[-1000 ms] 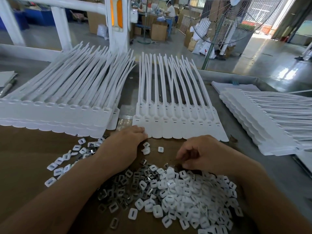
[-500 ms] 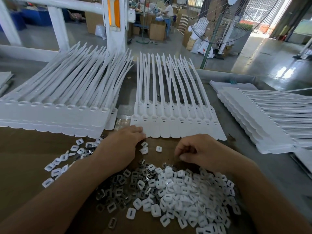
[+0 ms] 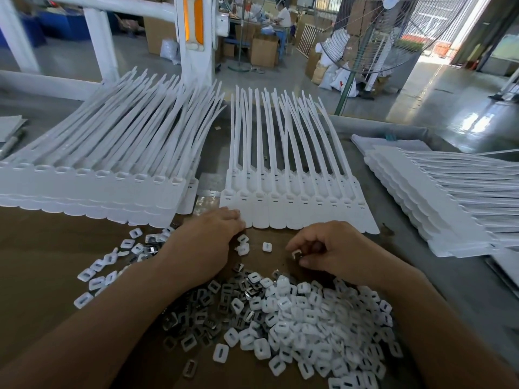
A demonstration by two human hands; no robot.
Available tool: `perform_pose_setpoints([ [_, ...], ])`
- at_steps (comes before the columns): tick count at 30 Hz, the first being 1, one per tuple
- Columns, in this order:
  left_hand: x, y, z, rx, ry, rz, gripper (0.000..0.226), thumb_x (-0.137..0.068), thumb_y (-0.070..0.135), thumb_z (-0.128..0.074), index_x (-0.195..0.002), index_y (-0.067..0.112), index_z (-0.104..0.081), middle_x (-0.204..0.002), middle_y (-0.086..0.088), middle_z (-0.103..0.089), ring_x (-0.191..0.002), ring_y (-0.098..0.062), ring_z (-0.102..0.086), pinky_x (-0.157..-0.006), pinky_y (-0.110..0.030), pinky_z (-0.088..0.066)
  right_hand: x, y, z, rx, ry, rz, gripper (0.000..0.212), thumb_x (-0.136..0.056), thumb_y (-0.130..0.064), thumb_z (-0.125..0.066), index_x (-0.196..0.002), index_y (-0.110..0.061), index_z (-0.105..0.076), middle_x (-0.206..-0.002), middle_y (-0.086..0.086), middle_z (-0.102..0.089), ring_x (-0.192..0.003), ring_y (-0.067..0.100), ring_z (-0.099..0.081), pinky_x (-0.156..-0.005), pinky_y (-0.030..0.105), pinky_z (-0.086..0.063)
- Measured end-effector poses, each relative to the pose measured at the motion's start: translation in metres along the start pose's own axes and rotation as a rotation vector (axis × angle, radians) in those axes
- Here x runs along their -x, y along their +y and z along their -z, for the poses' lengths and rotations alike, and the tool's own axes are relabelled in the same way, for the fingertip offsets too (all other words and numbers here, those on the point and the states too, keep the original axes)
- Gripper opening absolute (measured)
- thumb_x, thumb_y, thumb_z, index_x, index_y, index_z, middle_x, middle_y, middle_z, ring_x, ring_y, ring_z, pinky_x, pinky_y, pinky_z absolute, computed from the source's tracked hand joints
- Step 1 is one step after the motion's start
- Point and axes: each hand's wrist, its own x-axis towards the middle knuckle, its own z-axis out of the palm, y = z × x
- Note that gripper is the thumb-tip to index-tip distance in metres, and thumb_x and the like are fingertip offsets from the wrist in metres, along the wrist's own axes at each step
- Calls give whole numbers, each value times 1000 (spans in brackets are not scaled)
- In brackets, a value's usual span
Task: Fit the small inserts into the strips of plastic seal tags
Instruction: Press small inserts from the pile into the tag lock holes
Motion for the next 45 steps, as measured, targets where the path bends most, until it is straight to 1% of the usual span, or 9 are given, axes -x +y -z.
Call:
perform_pose_setpoints([
  [5, -1, 1, 1, -10, -10, -4, 56, -86, 0, -34, -136, 27, -40, -147, 10, -29, -134, -5, -23, -105, -19, -18, -2, 0, 2, 36, 0, -6, 39, -76, -13, -74, -111, -28, -64, -84, -17, -57, -77, -15, -51, -71, 2, -40],
  [10, -1, 3, 2, -13, -15, 4, 56, -87, 1, -35, -136, 27, -38, -148, 11, -27, -134, -6, -24, -106, -19, -19, 1, 1, 8, 72, 71, -11, 22, -84, -19, -66, -105, -27, -67, -91, -16, -59, -79, -9, -53, -71, 2, -38],
  [14, -1, 3, 3, -13, -24, -4, 55, -87, 1, -36, -137, 26, -38, -148, 10, -27, -134, -5, -22, -106, -19, -17, 3, 1, 10, 102, 60, -33, 12, -85, -21, -64, -95, -26, -69, -86, -19, -60, -80, -7, -55, -70, 3, -40],
  [19, 0, 3, 2, -17, -21, -9, 55, -88, 2, -36, -137, 27, -37, -148, 10, -26, -135, -5, -21, -106, -18, -17, 2, 0, 8, -1, 149, -63, 28, -93, -4, -47, -98, -20, -69, -64, -24, -57, -61, -15, -54, -58, 1, -39],
  [22, 0, 2, 1, -14, -18, -3, 55, -88, 2, -36, -137, 26, -38, -148, 10, -26, -135, -5, -21, -106, -19, -17, 2, -1, 7, -24, 207, -53, 24, -90, -10, -56, -94, -31, -66, -73, -21, -62, -70, -12, -57, -63, 3, -42],
  [26, -1, 2, 0, -14, -11, -4, 55, -88, 2, -35, -137, 27, -38, -148, 11, -27, -135, -5, -22, -106, -18, -17, 2, -4, 2, 2, 118, -17, 19, -74, -25, -76, -88, -34, -67, -73, -17, -60, -73, -11, -54, -66, 5, -41],
  [30, -1, 2, 0, -11, -6, -6, 54, -88, 2, -35, -137, 26, -38, -148, 10, -27, -135, -5, -22, -106, -18, -16, 0, -5, -2, 89, 25, 29, 10, -76, -17, -74, -81, -26, -70, -76, -18, -58, -74, -10, -53, -71, 7, -43],
  [34, 0, 2, 0, -14, -6, -13, 54, -87, 2, -36, -136, 26, -39, -147, 10, -28, -134, -5, -23, -105, -17, -17, -1, -6, -2, 91, 29, 27, 28, -77, -17, -72, -66, -35, -55, -75, -17, -56, -74, -10, -52, -69, 7, -43],
  [45, 1, 3, 2, -32, -14, -17, 55, -86, 1, -37, -136, 25, -39, -147, 9, -29, -133, -7, -26, -103, -16, -19, -1, -5, -3, 116, -12, 15, 22, -83, -16, -66, -74, -34, -55, -77, -17, -56, -72, -9, -52, -67, 4, -41],
])
